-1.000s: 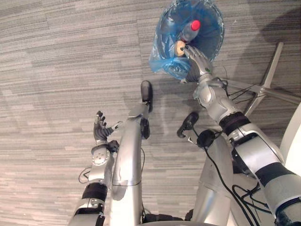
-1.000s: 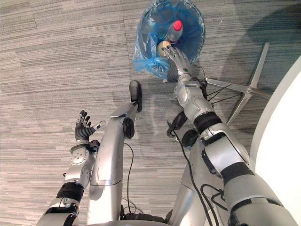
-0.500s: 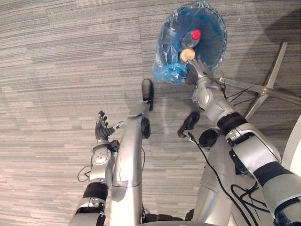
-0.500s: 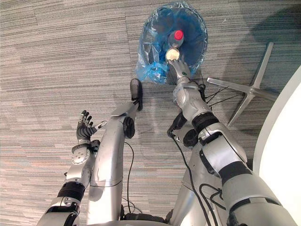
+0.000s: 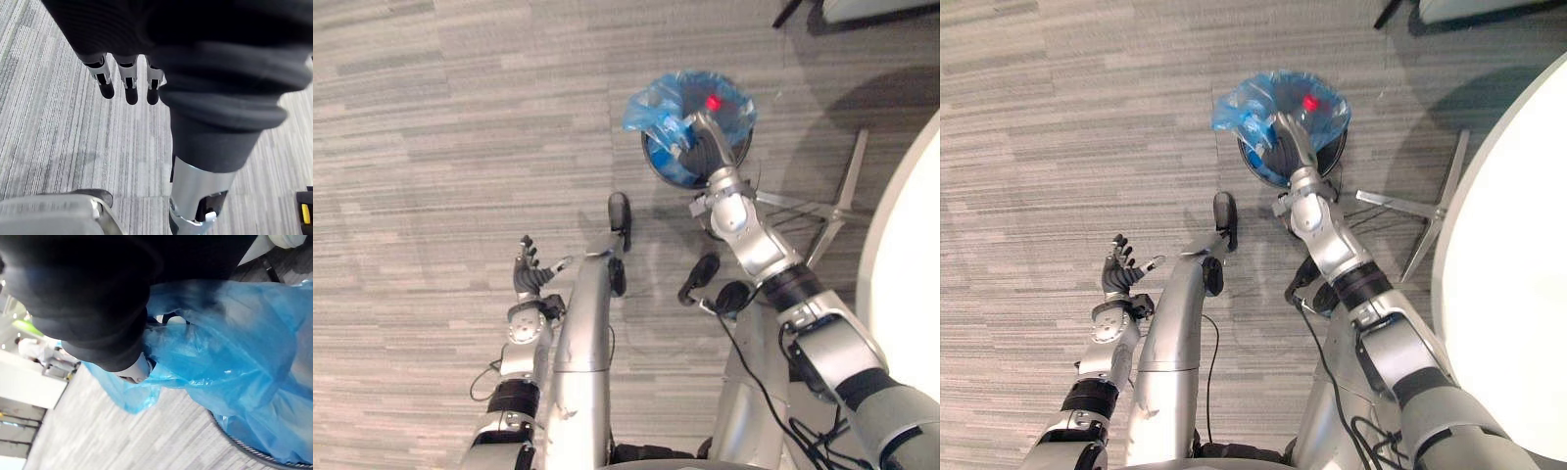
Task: Gather rubbish on tea table into small bin, then transfer packed bag to large trash can.
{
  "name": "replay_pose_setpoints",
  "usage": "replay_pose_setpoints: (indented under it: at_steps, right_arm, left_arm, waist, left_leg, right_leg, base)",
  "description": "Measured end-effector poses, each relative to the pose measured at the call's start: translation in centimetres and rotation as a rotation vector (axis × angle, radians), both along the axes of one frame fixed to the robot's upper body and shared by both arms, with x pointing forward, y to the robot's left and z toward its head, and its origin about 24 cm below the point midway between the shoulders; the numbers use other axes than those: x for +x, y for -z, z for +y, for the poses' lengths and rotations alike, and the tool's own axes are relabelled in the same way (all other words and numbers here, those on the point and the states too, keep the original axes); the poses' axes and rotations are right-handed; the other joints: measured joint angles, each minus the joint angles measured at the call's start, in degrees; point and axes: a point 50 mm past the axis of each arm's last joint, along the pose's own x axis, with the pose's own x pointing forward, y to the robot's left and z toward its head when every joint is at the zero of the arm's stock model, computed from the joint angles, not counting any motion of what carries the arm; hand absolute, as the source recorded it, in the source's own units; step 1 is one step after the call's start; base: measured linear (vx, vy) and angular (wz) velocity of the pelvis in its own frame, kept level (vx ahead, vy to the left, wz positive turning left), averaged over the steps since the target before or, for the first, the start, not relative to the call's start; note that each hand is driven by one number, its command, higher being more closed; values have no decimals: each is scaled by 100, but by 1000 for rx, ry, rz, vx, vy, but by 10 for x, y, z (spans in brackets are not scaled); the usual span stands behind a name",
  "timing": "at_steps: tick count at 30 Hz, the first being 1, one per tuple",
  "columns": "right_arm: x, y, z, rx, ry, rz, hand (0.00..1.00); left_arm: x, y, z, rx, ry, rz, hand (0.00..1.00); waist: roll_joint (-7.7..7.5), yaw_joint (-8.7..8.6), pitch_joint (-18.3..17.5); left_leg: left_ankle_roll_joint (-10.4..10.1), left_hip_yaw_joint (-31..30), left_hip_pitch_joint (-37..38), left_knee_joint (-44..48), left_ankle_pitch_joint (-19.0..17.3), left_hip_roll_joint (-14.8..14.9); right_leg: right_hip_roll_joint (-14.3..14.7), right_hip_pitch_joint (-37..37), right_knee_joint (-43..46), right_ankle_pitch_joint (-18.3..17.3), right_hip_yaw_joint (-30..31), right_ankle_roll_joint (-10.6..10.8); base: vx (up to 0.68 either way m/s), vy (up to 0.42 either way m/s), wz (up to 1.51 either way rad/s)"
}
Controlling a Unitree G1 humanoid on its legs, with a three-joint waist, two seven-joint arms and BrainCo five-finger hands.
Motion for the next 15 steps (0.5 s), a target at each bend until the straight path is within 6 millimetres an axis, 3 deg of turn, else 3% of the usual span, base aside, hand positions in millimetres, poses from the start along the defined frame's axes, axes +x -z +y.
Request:
replay_pose_setpoints:
  at_steps: [5, 7, 10, 15]
  right_arm:
    - [-27, 42, 10, 152, -95, 167, 100]
    - [-30, 47, 12, 168, -114, 181, 100]
    - [-39, 64, 10, 178, -132, 241, 100]
    - [-47, 78, 5, 181, -147, 290, 100]
  left_arm:
    - [-35, 33, 10, 13, -16, 140, 0]
    - [-44, 41, 13, 21, -17, 180, 0]
    - [-68, 65, 18, 40, -15, 313, 0]
    - [-93, 78, 26, 64, 1, 390, 0]
  waist:
    - [-77, -54, -185]
    - [-94, -117, -208]
    - [-126, -141, -678]
    - [-179, -181, -1081]
  left_leg:
    - [-57, 184, 1701, -1154, 163, -46]
    - [-81, 190, 2087, -1420, 242, -80]
    - [-77, 281, 2811, -2170, 440, -133]
    - [-30, 438, 3751, -2878, 606, -170]
  right_leg:
    - [251, 1624, -1277, 330, -56, 178]
    - [317, 1986, -1570, 418, -51, 220]
    - [491, 2597, -2311, 651, -2, 281]
    - [669, 3435, -3085, 885, 109, 329]
  base:
    - [120, -78, -9]
    - [141, -26, -9]
    - [155, -21, -16]
    - [141, -3, -19]
